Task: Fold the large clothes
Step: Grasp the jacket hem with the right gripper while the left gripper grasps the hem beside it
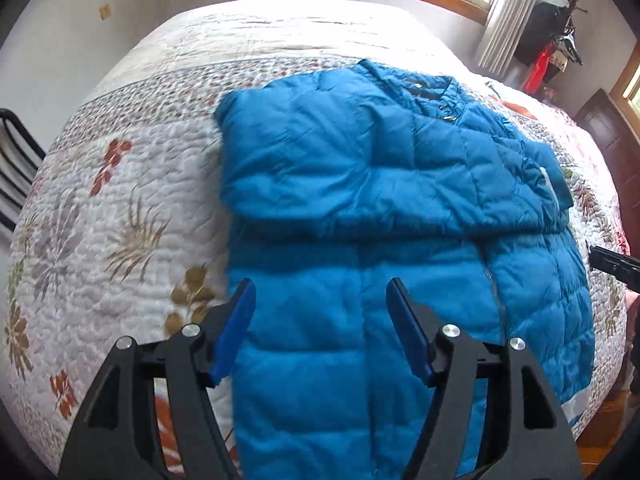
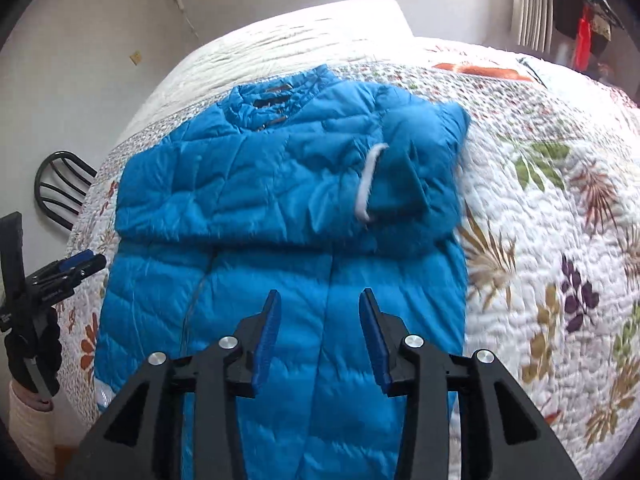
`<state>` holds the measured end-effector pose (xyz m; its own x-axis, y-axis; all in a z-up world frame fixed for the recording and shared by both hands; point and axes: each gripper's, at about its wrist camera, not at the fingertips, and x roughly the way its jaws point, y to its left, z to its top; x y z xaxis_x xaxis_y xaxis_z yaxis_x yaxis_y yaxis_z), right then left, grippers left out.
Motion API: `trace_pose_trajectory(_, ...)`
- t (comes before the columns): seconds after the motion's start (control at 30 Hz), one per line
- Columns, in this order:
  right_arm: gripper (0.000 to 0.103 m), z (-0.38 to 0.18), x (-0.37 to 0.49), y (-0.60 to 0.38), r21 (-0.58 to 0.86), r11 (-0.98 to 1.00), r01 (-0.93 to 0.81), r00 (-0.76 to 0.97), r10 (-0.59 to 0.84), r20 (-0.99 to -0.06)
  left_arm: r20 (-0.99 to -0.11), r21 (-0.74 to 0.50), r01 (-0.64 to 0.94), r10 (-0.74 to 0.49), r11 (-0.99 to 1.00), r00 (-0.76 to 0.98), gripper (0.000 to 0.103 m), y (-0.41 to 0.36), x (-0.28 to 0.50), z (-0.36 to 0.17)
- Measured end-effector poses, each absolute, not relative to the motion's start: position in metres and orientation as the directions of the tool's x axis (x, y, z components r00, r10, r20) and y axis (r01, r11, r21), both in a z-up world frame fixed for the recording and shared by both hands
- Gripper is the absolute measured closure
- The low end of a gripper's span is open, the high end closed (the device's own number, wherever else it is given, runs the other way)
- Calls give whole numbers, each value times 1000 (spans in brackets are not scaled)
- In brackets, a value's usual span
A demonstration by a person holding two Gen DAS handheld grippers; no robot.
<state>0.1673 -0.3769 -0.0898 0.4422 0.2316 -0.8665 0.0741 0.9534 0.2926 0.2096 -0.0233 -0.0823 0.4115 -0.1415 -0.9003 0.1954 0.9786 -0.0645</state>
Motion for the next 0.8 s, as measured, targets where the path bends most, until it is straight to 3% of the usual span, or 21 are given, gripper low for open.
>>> trace_pose_trajectory(0.2,58,-108,93,-390,308,938,162,428,214,-878,-925,-52,99,-85,994,369,31,32,147,-89)
trace_pose_trajectory(0.3,50,-114,61,-393,305,934,188,421,204,-884,-937,-66,57,-81,996,339,30,52,119,-95)
trace_pose_trajectory(0.5,45,-125,14,-395,363,909,205,396,262,-880,-954,-148,-12,-139,989,267,28,81,77,-112)
trace_pose_trajectory(0.8,44,-160,-16,-386,401,888,225,318,323,-892,-928,-326,-35,-313,945,203,27,89,50,-144)
